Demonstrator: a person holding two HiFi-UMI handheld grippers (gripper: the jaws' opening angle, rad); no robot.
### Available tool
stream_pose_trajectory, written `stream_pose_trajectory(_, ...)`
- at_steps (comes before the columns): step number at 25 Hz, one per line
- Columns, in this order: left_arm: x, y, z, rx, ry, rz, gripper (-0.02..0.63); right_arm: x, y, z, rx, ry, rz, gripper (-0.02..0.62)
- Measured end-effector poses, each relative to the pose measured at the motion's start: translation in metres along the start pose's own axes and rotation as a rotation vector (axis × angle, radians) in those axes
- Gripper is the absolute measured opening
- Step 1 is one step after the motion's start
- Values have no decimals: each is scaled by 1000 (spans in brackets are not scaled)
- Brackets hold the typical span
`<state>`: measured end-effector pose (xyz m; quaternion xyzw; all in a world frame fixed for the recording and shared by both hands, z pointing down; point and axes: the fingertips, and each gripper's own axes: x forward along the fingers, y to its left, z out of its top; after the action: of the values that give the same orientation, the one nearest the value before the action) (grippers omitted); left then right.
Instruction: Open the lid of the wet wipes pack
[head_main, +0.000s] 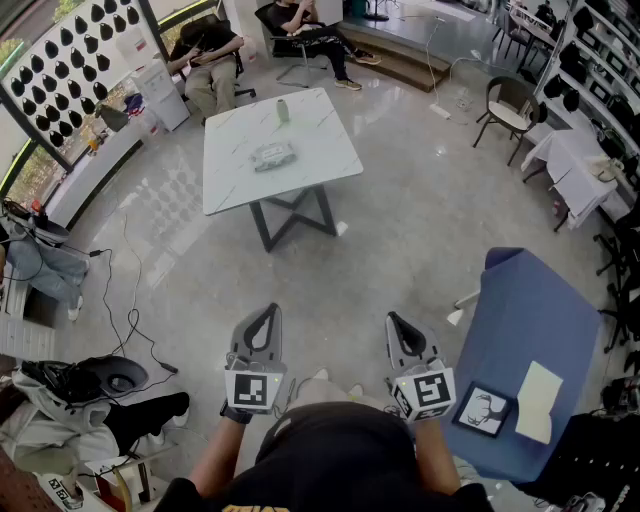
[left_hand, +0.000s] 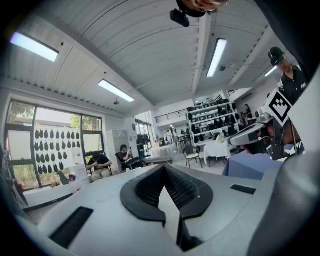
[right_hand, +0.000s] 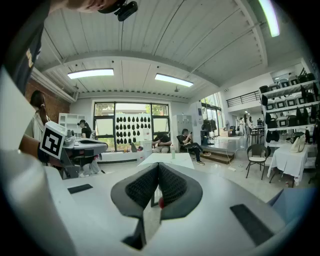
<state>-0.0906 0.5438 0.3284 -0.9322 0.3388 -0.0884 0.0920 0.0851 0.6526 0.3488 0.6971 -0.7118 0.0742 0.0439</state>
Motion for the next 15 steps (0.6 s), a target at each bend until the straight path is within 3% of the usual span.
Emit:
stream_pose_trajectory(4,-8,-17,-3,-65,-29,9,18,-10,0,-9,-32,-2,30,2)
stream_pose_trajectory(15,3,-53,11,-53,-58,-15,18,-35,-17,-7,-63,-22,16,2)
